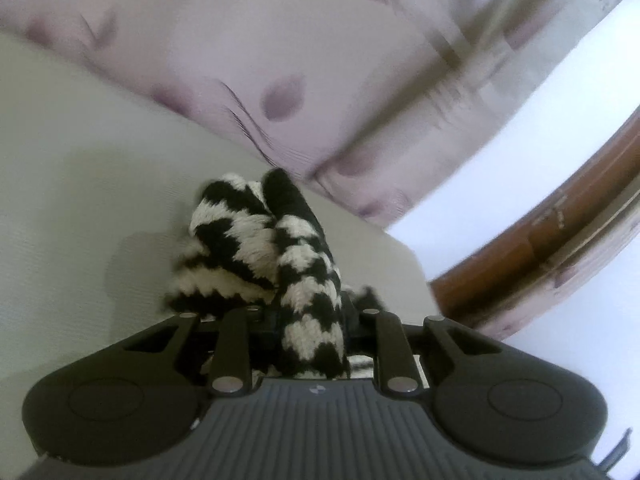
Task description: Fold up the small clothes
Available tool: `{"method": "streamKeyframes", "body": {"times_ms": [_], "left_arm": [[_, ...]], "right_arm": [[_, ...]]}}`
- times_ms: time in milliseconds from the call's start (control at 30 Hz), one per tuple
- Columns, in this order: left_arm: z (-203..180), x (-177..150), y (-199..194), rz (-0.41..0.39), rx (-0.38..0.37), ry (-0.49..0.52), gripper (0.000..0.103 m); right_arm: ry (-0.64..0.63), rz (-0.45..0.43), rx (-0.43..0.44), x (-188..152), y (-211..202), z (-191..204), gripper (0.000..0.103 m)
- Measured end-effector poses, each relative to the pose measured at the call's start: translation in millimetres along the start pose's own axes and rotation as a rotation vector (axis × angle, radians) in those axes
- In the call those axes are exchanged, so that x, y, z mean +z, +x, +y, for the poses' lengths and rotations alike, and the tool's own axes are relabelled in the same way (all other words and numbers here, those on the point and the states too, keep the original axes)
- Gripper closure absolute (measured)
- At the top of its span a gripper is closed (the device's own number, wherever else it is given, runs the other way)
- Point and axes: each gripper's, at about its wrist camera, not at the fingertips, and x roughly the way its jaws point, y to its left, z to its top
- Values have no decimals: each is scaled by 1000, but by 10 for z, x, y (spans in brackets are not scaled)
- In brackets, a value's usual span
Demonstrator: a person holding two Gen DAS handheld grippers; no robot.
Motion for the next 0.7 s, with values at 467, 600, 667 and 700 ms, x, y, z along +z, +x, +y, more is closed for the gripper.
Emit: {"method": "streamKeyframes", "body": {"times_ms": [467,600,667,700], "left_arm": [[-358,-533,496,91,-382,26,74],[-403,-461,-52,-61,-407,107,43],[-365,-447,-279,-151,-345,156,30],[-325,-452,-339,-173,-310,170,28]], "right_arm": [[162,-27,100,-12,-51,-264,66],[250,-65,179,53,-226,-297,64],[322,-71,262,130,-296,-286,64],[364,-62,299,171,-295,-277,62]]}}
